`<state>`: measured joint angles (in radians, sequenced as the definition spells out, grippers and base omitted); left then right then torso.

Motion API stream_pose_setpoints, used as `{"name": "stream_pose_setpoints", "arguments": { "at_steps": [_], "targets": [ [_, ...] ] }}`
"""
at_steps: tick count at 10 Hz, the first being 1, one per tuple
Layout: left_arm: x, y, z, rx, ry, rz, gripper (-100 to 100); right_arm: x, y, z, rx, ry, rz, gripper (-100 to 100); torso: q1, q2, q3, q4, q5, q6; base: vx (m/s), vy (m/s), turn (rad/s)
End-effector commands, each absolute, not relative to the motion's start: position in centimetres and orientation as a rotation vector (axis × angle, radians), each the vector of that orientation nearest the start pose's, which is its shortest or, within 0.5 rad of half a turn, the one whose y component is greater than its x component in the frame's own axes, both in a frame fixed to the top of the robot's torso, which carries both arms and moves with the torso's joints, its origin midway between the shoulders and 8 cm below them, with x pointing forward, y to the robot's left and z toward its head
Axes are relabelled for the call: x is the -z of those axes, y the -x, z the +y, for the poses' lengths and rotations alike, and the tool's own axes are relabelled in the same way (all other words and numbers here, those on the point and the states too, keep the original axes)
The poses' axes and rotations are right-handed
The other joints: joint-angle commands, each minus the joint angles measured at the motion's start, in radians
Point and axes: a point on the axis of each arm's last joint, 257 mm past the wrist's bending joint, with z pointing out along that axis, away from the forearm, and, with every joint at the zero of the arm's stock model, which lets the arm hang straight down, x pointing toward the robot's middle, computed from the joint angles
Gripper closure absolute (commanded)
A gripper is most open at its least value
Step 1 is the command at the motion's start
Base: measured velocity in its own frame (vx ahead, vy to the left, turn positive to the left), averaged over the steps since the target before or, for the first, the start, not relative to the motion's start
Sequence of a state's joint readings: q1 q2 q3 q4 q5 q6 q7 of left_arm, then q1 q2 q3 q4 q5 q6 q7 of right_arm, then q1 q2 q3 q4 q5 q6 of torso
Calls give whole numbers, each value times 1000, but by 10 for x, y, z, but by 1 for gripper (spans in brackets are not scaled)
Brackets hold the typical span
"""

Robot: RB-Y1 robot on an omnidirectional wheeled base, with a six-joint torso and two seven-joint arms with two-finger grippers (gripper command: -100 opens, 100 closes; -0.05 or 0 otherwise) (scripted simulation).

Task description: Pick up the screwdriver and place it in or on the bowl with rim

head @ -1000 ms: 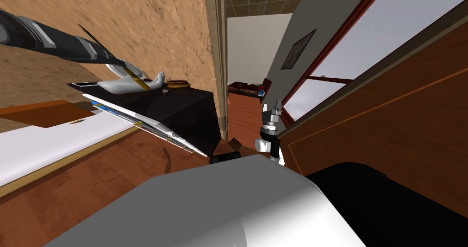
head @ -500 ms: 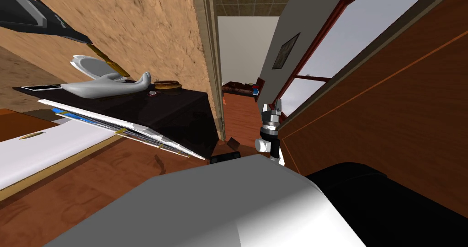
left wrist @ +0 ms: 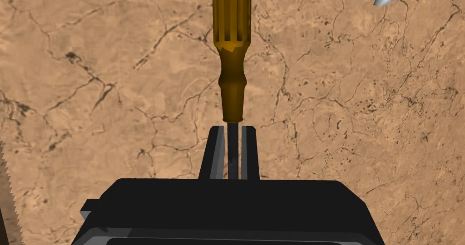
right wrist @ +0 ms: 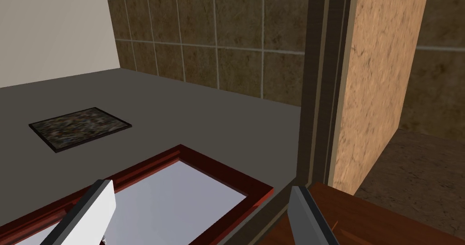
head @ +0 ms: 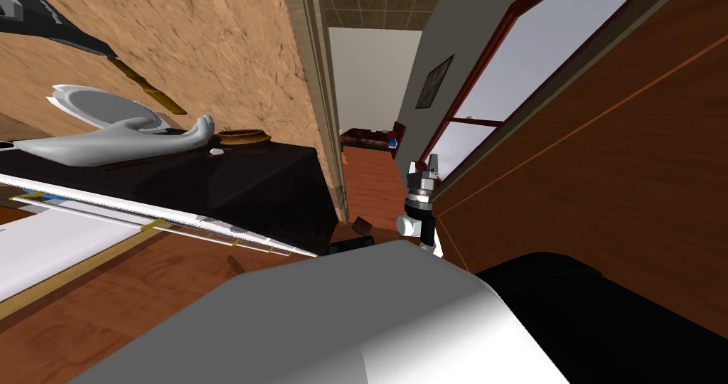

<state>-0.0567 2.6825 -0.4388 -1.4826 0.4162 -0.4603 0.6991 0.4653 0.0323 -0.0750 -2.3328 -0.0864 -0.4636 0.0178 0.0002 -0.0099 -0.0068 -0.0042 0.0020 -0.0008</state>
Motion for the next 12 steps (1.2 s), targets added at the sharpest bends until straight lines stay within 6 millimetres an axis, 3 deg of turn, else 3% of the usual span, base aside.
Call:
{"name": "stream_pose_setpoints", "arguments": {
  "at_steps": [1, 12],
  "targets": [
    [-245, -487, 482, 8, 102, 1939, 100, -53, -333, -311, -1289, -677, 499, 0, 0, 0, 0, 0, 0, 0, 29, 29, -97],
    [-236, -479, 492, 4, 106, 2001, 100, -53, -333, -311, -1289, -677, 499, 0, 0, 7, 5, 2, 1, -1, 29, 10, -44]
  ]
}}
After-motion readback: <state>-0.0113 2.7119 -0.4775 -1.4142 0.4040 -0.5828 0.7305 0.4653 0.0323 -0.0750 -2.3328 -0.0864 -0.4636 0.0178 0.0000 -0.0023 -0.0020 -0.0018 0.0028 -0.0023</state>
